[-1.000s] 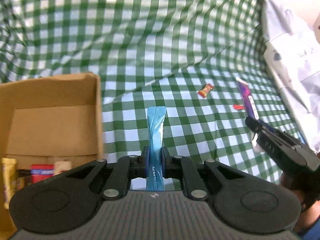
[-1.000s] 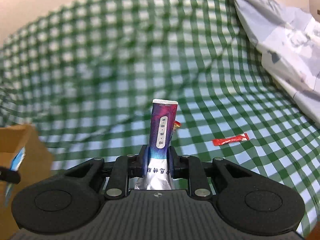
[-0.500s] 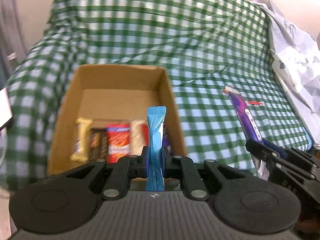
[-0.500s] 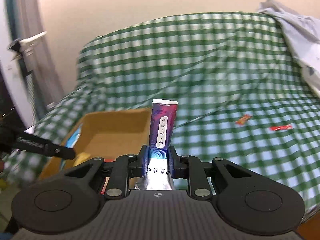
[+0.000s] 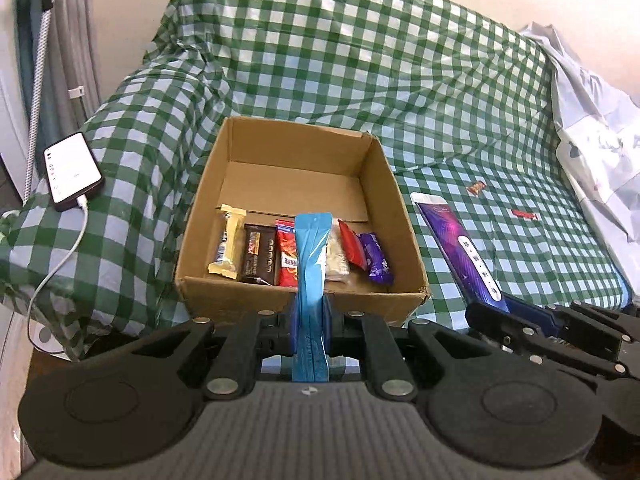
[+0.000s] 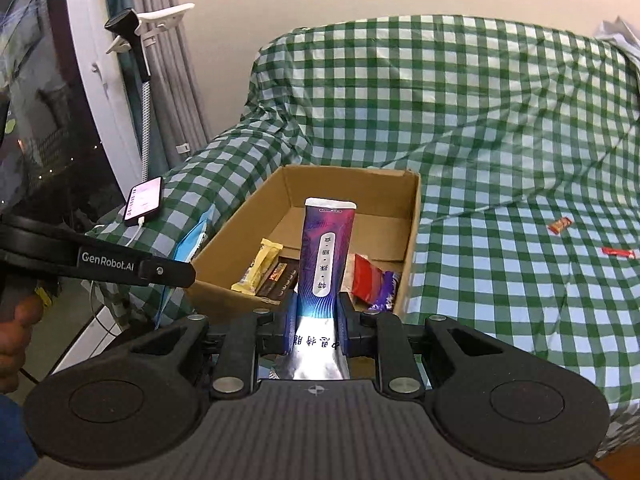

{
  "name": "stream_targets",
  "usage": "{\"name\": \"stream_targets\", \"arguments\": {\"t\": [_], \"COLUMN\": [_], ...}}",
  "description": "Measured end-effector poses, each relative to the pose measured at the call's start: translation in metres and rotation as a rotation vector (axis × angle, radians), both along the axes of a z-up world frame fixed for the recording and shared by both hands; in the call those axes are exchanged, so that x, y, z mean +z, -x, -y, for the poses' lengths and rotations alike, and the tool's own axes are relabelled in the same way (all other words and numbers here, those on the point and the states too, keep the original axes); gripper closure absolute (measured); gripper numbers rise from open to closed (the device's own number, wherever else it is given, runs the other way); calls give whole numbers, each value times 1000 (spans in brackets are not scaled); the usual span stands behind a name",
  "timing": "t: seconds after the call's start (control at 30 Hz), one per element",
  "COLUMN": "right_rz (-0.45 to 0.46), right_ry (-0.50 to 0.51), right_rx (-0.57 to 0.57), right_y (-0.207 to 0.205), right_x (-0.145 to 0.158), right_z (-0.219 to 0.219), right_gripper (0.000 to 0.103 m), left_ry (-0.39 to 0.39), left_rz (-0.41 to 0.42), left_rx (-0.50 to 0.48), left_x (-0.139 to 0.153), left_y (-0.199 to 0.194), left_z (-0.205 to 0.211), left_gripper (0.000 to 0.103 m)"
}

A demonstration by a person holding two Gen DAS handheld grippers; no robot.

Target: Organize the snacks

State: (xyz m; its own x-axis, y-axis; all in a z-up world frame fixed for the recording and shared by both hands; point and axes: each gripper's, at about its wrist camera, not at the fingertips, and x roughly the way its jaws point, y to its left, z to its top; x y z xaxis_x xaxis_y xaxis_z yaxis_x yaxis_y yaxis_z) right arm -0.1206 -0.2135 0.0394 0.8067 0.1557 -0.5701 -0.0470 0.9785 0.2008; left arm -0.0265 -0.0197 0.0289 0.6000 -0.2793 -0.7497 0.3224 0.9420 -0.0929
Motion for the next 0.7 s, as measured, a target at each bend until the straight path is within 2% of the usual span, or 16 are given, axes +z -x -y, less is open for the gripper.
{"name": "stream_targets", "arguments": {"t": [0.4, 0.7], "right_rz": [0, -12], "right_ry": [30, 25], "right_rx": [1, -7], "right_y": [2, -9], "right_x": [4, -1], "right_z": [-6, -4], "right_gripper": [81, 81], "left_ry": [17, 1], "left_rz": [8, -9], "left_rx": [17, 29], "left_x": [3, 5], "left_y": [3, -22], "left_z": [-9, -6], "left_gripper": [91, 90]}}
